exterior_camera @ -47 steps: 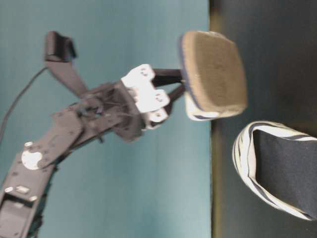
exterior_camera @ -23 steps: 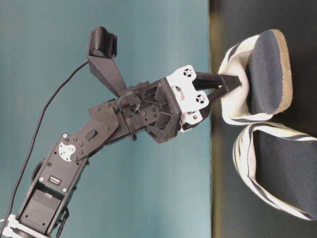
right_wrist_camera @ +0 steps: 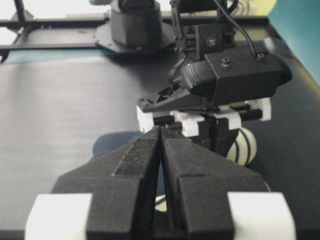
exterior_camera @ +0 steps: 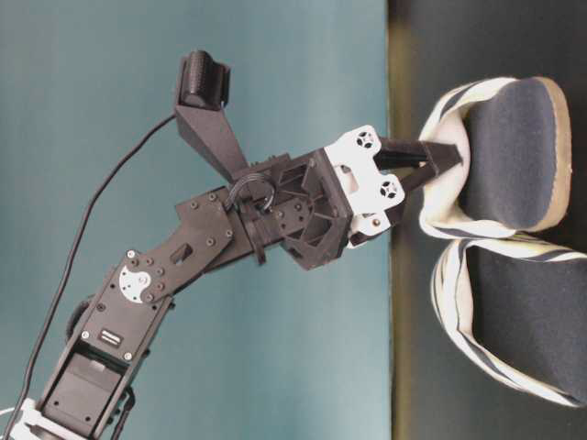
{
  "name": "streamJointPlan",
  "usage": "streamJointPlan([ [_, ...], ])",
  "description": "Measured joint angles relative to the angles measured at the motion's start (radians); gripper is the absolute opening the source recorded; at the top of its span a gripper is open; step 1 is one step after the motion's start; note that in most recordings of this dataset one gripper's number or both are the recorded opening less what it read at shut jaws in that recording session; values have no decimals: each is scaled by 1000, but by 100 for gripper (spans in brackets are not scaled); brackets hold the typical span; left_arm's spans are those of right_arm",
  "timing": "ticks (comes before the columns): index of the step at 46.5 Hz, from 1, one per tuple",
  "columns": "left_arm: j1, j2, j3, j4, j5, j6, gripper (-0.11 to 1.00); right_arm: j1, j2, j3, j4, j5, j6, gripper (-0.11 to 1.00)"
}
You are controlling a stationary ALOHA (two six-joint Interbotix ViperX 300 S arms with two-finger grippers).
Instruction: Arrange the slippers with the left arm.
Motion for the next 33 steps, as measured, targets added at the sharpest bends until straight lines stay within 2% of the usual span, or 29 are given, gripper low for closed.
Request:
streamJointPlan([
  [3, 0, 0, 0, 0, 0, -3, 6, 0, 0, 0, 0, 0, 0, 1],
  [6, -2, 0, 0, 0, 0, -6, 18, 0, 0, 0, 2, 0, 0, 1],
  [14, -6, 0, 2, 0, 0, -8, 68, -2, 0, 2, 0, 0, 0, 1],
  [19, -12, 0, 2, 0, 2, -3, 89, 0, 0, 2, 0, 0, 0, 1],
  [33, -35, -6, 3, 0, 17, 18, 87, 0, 0, 2, 2, 0, 0, 1],
])
